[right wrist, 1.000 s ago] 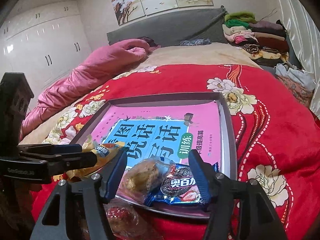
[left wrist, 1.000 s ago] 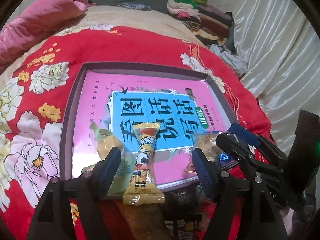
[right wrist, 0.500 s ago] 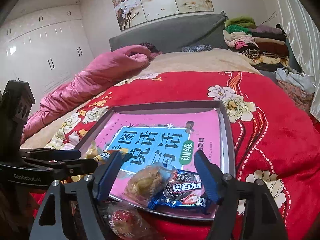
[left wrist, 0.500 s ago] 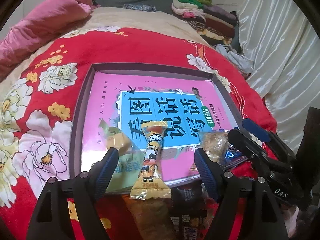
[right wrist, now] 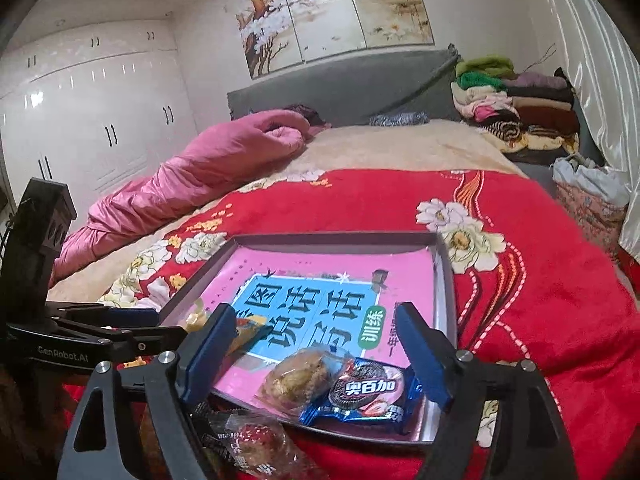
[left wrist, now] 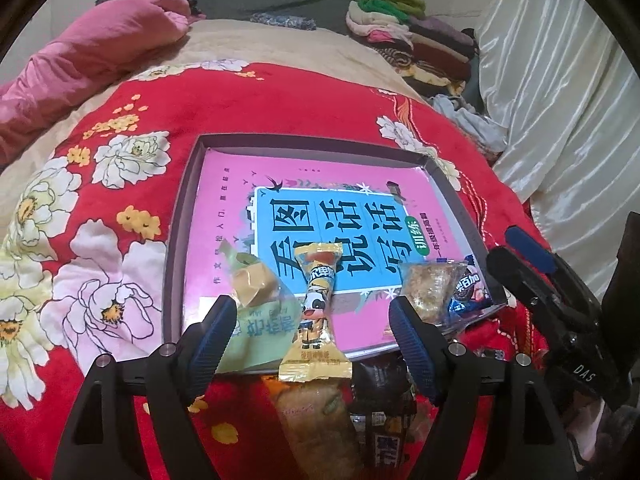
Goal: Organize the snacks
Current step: 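Withdraw both open tools from the tray back toward the snack row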
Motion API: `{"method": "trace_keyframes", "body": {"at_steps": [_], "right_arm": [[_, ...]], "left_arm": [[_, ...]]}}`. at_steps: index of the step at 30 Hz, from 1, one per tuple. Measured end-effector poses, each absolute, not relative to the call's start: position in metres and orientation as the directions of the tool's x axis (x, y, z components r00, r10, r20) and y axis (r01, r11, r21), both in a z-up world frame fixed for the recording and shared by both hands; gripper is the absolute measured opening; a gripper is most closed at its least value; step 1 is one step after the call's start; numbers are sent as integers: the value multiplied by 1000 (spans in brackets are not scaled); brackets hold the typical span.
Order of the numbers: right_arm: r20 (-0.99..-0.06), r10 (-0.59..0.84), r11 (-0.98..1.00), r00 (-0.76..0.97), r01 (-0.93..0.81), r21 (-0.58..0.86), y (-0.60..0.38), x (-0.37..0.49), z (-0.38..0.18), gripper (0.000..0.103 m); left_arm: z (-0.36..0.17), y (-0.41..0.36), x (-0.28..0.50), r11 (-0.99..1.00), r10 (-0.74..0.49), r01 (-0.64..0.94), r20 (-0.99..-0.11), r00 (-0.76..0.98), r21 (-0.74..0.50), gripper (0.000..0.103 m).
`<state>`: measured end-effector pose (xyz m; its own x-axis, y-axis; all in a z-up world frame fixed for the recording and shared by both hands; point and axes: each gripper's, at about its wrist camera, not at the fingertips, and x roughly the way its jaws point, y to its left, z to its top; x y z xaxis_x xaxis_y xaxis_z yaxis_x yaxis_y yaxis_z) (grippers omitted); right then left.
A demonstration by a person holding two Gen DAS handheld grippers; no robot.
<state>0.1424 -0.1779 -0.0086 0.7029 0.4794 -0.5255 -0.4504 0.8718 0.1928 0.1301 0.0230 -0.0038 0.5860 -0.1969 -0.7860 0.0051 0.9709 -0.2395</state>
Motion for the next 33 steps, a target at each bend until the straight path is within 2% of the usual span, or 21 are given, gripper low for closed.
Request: {"method": "trace_keyframes", "body": {"at_steps": [18,33], "right_arm": [[-488,470,880,736,-432,197,-192,137,2,89],[-477,467,882,745,-435,183,-198,125,6,90]], "left_arm": [[5,34,114,977,-167,-11,-791,588,-214,80],[-5,35,97,979,-152,-25,-815,559,-200,80]]}}
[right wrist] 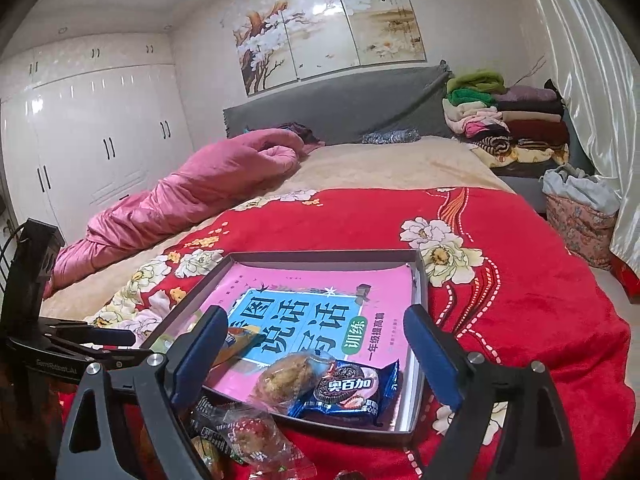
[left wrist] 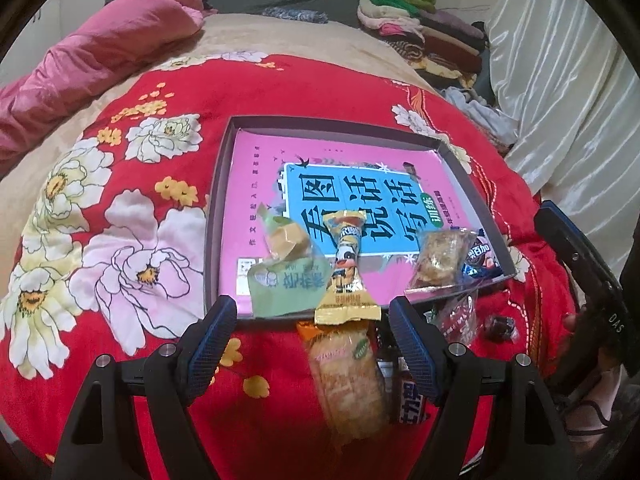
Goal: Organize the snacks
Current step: 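Withdraw both open tools from the tray back toward the snack row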
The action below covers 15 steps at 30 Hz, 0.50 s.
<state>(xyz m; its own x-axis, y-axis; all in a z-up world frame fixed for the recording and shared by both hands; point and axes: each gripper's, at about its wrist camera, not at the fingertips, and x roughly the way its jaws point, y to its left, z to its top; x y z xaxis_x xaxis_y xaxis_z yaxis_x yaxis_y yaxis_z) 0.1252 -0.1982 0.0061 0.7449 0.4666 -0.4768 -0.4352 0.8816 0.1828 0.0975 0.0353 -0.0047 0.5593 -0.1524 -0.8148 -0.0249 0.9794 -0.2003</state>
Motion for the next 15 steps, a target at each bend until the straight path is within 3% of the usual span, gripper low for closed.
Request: {"method": "trace_keyframes", "body": {"at_steps": [15], "right_arm": [[-492,445,890,749,-431,148,-199,108,8,90]], "left_arm": [[-8,36,83,980,-152,-25,-828,539,-196,80]]}}
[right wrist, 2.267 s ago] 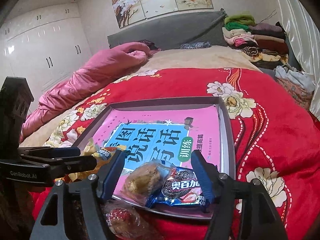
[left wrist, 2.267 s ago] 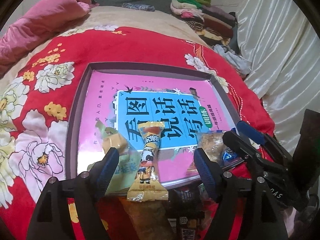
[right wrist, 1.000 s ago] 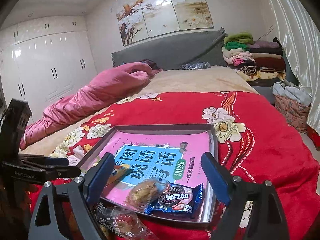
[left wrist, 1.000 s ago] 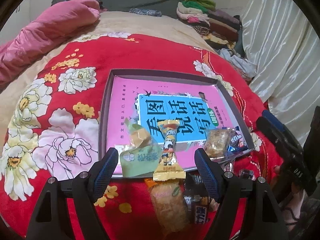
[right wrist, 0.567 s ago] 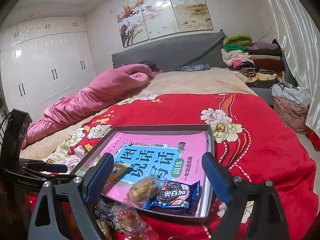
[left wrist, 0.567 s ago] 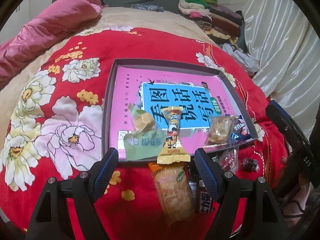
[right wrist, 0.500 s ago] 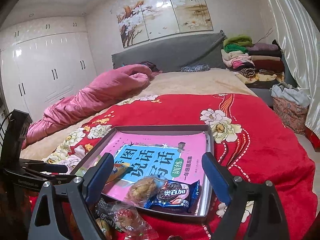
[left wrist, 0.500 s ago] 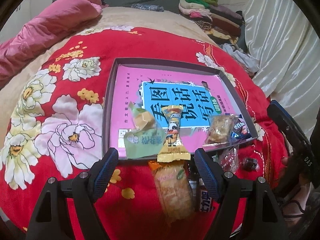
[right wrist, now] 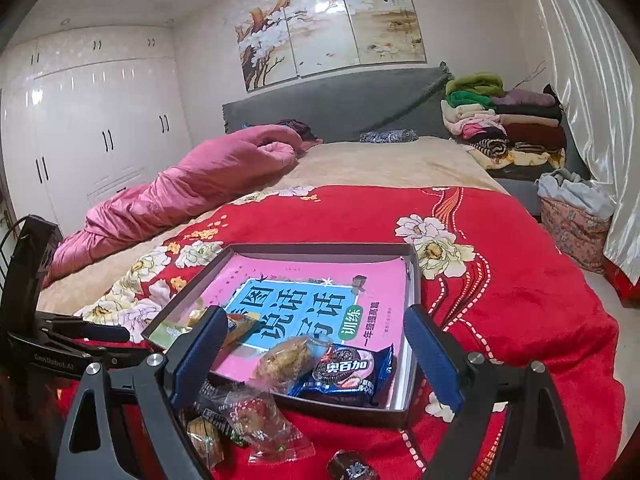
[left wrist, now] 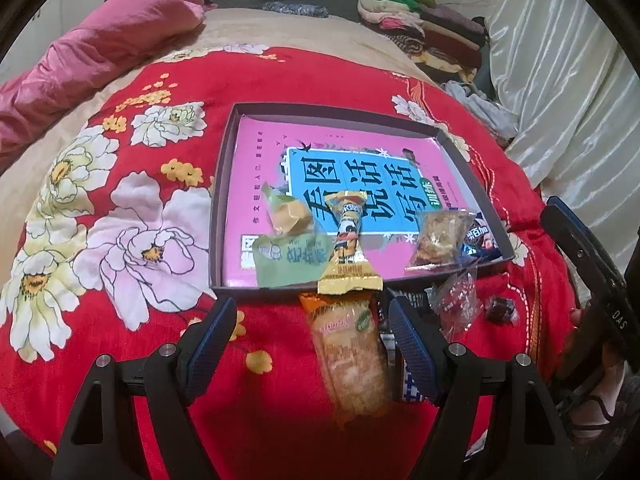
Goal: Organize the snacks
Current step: 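Withdraw both open tools from the tray back toward the snack row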
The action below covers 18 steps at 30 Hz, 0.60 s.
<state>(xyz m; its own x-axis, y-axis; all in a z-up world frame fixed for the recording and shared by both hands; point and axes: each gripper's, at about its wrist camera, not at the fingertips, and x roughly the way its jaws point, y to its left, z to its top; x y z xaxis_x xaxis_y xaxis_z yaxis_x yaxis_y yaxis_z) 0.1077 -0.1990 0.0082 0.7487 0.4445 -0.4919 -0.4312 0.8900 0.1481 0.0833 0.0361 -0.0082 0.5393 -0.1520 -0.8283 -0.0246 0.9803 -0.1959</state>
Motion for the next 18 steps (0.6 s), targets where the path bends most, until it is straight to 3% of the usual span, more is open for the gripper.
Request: {"method": "trace_keyframes", "body": {"at_steps": [18], "right_arm": [[-556,419,878,718,-477,45,-176,82,1,90]], "left_arm": [[-12,21,63,982,-168,8,-845,508,-190,80]]}}
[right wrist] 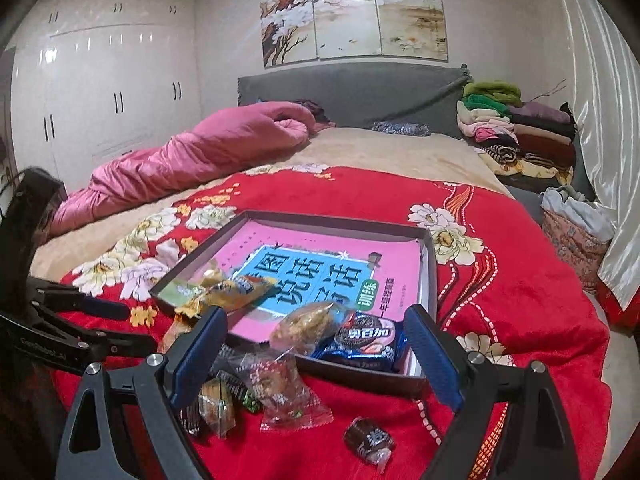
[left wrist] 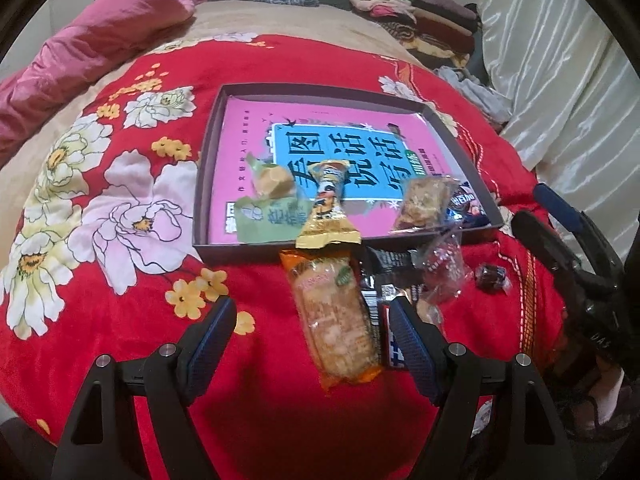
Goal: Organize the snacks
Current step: 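Withdraw both open tools from the tray back toward the snack row, then grasp the orange-capped bread bag with the left tool while the right tool grasps a clear pastry bag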
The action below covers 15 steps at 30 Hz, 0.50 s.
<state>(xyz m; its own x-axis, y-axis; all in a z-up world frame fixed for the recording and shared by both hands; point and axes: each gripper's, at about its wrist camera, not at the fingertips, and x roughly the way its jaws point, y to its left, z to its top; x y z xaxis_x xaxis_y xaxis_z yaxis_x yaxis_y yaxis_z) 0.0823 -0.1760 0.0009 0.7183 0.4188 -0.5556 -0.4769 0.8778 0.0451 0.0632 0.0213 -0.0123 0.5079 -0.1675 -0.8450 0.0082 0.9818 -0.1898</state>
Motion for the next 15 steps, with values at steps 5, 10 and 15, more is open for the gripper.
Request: {"method": "trace_keyframes", "body": {"at_steps": [5,10,15], "right_arm": [[-573,416,875,706,-482,41,-175,79,-2,90],[-594,410,875,692,-483,40,-174,75,-5,90],[-629,372,884,683,-467,15,-174,76,-12,90]], "left_arm": [[-16,17,60,980,-182,20,-852,491,-197,80],[-26,17,60,979,-187,15,-869,458,-202,80],[-37,16,59,979,-186,9,-885,428,-201,80]]}}
